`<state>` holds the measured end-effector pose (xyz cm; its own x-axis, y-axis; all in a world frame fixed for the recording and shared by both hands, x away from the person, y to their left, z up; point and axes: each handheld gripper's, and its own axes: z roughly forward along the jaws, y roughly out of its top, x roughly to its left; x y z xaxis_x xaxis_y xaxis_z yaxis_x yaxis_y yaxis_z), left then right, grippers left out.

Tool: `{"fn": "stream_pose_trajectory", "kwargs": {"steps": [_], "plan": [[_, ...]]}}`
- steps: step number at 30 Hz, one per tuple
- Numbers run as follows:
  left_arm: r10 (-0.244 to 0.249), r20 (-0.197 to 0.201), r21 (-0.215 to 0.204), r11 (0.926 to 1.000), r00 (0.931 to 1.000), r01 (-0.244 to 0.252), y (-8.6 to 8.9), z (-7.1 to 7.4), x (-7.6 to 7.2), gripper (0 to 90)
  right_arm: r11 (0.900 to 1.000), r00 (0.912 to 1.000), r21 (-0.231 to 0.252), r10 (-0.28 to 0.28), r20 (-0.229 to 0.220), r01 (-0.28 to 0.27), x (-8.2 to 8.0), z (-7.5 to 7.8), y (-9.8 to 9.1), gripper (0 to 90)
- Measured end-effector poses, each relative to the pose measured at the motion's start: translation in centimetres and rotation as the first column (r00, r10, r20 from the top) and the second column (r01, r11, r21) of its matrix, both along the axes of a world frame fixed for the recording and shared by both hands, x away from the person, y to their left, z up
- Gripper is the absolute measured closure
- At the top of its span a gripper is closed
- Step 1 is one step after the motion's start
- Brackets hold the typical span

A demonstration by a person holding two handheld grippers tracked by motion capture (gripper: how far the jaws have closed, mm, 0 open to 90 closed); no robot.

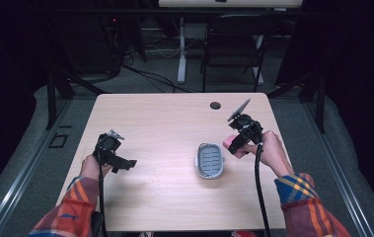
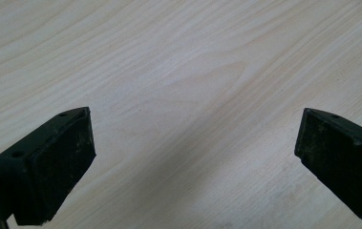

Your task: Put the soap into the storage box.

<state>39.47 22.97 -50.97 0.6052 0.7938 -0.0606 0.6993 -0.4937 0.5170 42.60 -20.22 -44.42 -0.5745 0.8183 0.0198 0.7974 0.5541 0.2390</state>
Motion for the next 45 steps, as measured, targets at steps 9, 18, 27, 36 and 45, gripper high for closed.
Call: {"fn": "stream_pose_trajectory", "kwargs": {"steps": [9, 18, 27, 36, 45], "plan": [[0.0, 0.001, 0.0, 1.0, 1.0, 0.0, 0.0, 0.0, 0.0, 0.0, 1.0, 1.0, 0.006, 0.005, 0.005, -0.005, 0.2, 0.1, 0.7, 37.4], [-0.001, -0.001, -0.001, 1.0, 1.0, 0.001, 0.0, 0.0, 0.0, 0.0, 0.9997, 0.9997, -0.001, 0.023, -0.007, -0.023, 0.3, 0.1, 1.2, 37.4], [0.004, 0.001, 0.001, 1.0, 1.0, -0.004, 0.0, -0.1, 0.0, 0.0, 0.9993, 0.9993, -0.006, 0.036, -0.009, -0.037, 0.6, 0.3, 1.9, 37.4], [-0.001, 0.001, 0.001, 1.0, 1.0, 0.001, 0.0, 0.0, 0.0, 0.0, 0.9985, 0.9985, -0.01, 0.053, -0.013, -0.053, 0.9, 0.1, 2.8, 37.4], [-0.002, 0.0, 0.001, 1.0, 1.0, 0.002, 0.0, 0.0, 0.0, 0.0, 0.9977, 0.9979, -0.024, 0.063, -0.019, -0.063, 1.1, 0.1, 3.6, 37.4]]}}
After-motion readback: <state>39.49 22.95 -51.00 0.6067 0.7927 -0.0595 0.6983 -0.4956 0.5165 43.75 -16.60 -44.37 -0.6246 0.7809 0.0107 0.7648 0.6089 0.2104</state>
